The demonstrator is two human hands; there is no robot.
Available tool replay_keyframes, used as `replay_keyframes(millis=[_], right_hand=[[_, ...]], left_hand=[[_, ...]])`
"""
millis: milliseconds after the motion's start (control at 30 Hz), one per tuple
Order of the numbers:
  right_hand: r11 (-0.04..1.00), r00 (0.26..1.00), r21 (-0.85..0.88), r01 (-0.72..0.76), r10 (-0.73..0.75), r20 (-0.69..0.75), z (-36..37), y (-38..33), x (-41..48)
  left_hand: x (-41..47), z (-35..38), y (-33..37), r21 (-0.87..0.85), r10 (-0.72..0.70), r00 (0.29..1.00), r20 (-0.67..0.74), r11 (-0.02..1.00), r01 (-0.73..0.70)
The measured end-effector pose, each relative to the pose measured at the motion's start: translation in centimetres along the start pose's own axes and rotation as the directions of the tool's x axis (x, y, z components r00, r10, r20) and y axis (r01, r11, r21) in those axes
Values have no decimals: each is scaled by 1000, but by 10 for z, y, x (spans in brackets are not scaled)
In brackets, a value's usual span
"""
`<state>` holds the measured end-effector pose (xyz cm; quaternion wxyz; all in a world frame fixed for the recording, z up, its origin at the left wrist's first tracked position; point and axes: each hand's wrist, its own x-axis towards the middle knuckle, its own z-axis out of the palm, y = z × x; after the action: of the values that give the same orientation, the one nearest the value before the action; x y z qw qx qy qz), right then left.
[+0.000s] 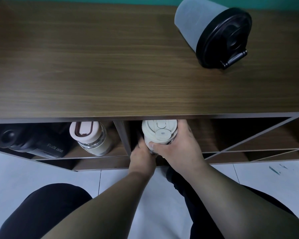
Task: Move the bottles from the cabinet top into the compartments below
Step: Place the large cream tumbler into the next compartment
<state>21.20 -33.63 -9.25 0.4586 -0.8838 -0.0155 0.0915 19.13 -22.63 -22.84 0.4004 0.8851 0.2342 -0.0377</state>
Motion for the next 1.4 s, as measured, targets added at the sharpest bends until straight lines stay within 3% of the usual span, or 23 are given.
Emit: replay_keyframes(millis=[267,400,533,700,833,933,1000,1100,1200,1267,1400], right_hand=[[999,1000,39,-3,2,20,-2,-1,0],[998,998,55,-18,14,56,-7,1,-2],[997,996,71,-41,35,82,-19,4,-6],[992,984,-44,-122,127,128,-35,-2,-28],[1000,993,25,-10,13,-115,-51,-17,-53],[985,950,117,128,-88,-300,-66,-35,-71],[959,921,175,223,-148,-359,-78,-52,-77],[940,865,84,332,-268,-423,-95,-80,-66],[960,843,-61,275,-271,-466,-112,-110,-36],[983,866,-98,157,-184,-465,-119,-127,-11],[1000,893,10,-17,20,-450,-117,-141,28]], left_hand=[[-4,-8,7,28,-14,999,50,1000,13],[-11,-22,13,-140,-58,992,114,987,74],[-21,-39,15,-188,-38,986,162,980,68],[-48,-60,9,-222,-70,958,278,966,135],[-68,-77,13,-258,-44,937,345,956,140],[-79,-87,18,-265,1,905,425,956,123],[-87,-94,23,-301,45,879,474,947,114],[-93,-104,27,-329,87,864,496,940,94],[-99,-120,35,-398,106,857,504,909,121],[-100,-126,41,-456,142,849,509,881,126],[-97,-140,54,-547,198,868,455,832,97]])
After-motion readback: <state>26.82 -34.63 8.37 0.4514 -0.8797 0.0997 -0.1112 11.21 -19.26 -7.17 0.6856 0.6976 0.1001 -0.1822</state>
